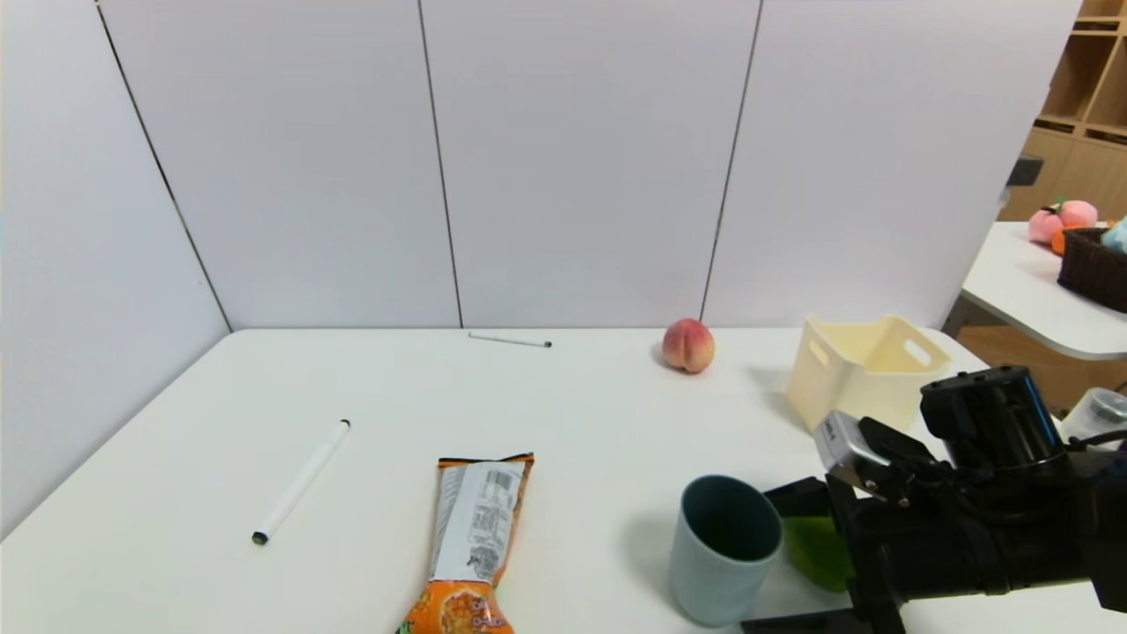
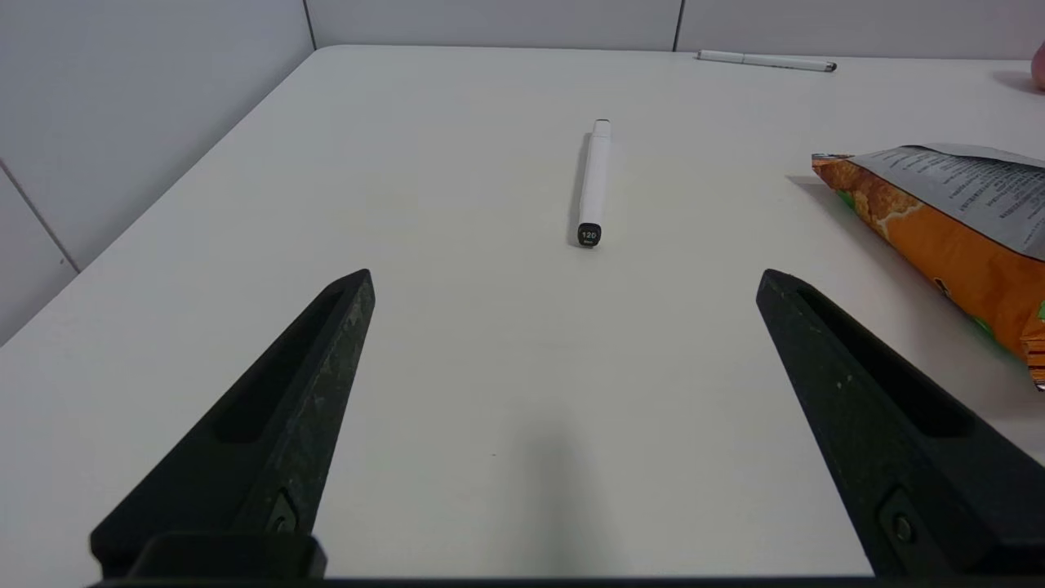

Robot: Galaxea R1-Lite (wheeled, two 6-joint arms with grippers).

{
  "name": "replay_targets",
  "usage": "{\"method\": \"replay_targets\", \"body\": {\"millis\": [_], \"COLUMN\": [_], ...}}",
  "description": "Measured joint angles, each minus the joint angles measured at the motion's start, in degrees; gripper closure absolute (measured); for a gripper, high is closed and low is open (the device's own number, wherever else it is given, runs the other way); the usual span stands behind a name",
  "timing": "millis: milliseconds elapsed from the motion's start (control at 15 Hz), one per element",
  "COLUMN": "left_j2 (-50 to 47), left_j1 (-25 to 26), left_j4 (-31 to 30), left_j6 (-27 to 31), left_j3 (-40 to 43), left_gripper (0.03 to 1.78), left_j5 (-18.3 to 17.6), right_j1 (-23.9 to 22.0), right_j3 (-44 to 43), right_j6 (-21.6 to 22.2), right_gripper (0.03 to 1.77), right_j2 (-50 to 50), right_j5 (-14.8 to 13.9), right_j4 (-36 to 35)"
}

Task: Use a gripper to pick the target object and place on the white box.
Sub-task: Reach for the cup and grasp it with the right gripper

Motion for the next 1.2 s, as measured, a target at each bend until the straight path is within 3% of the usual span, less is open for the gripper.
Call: {"method": "replay_targets", "body": {"millis": [467, 1000, 1200], "left_j2": [0.0, 0.0, 0.0], "left_j1": [0.0, 0.0, 0.0], "left_j4": [0.0, 0.0, 0.0], "left_j6": [0.0, 0.0, 0.1], "left_j3": [0.0, 0.0, 0.0], "left_gripper": [0.12, 0.12, 0.12], "left_j5": [0.0, 0.0, 0.0], "right_j1": [3.4, 4.0, 4.4], "right_j3": [-2.4, -2.9, -3.2], "right_j6": [0.0, 0.2, 2.5], "right_gripper": [0.09, 0.09, 0.09], "right_j2": [3.8, 6.7, 7.6], "right_j5": [0.1, 0.3, 0.4], "right_j4": [-1.3, -2.1, -4.4]}}
